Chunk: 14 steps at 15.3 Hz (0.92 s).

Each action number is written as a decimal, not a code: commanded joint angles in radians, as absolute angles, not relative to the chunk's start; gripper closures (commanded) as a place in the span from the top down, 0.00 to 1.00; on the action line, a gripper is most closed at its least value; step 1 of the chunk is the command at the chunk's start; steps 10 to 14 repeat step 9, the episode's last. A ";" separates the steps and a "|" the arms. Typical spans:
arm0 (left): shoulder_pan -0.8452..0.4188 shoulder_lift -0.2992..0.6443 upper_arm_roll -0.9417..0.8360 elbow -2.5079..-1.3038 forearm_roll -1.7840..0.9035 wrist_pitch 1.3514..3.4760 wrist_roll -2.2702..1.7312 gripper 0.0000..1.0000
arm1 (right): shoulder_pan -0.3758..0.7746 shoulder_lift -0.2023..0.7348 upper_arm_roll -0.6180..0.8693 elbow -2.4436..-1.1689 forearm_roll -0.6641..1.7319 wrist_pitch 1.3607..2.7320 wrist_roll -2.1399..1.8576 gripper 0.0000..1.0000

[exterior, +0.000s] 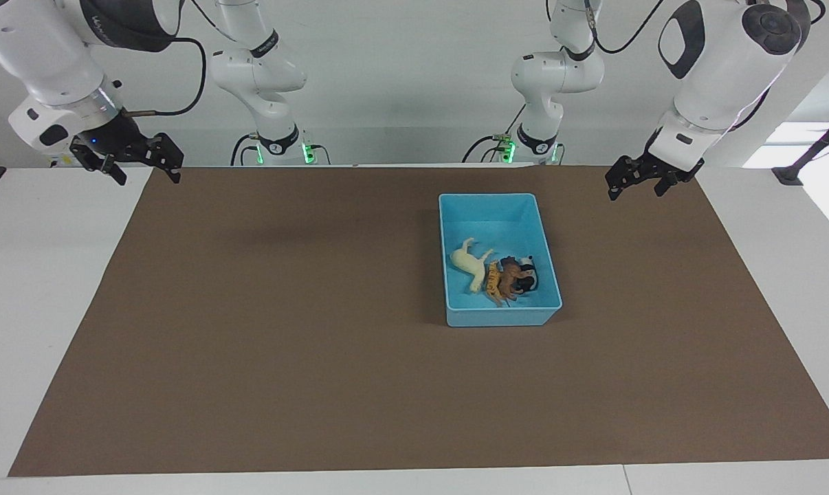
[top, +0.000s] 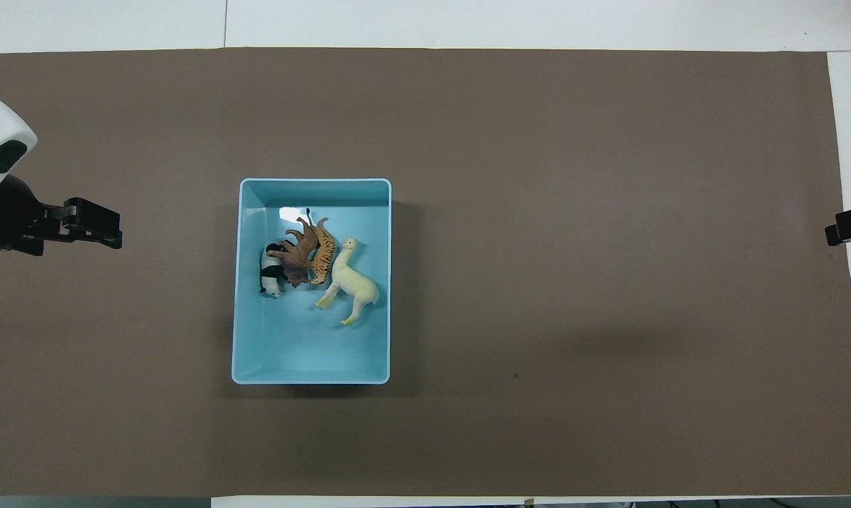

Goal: Put all toys into storage box

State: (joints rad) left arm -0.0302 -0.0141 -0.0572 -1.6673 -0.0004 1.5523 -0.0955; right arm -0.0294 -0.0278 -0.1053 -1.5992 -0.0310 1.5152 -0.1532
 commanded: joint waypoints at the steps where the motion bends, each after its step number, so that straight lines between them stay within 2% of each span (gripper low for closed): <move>1: -0.015 -0.020 -0.063 -1.664 -0.012 1.549 -0.089 1.00 | -0.044 -0.021 -0.094 -1.594 -0.040 1.529 -0.132 1.00; 14: -0.015 -0.020 -0.063 -1.666 -0.012 1.549 -0.089 1.00 | -0.040 -0.023 -0.094 -1.595 -0.032 1.529 -0.097 1.00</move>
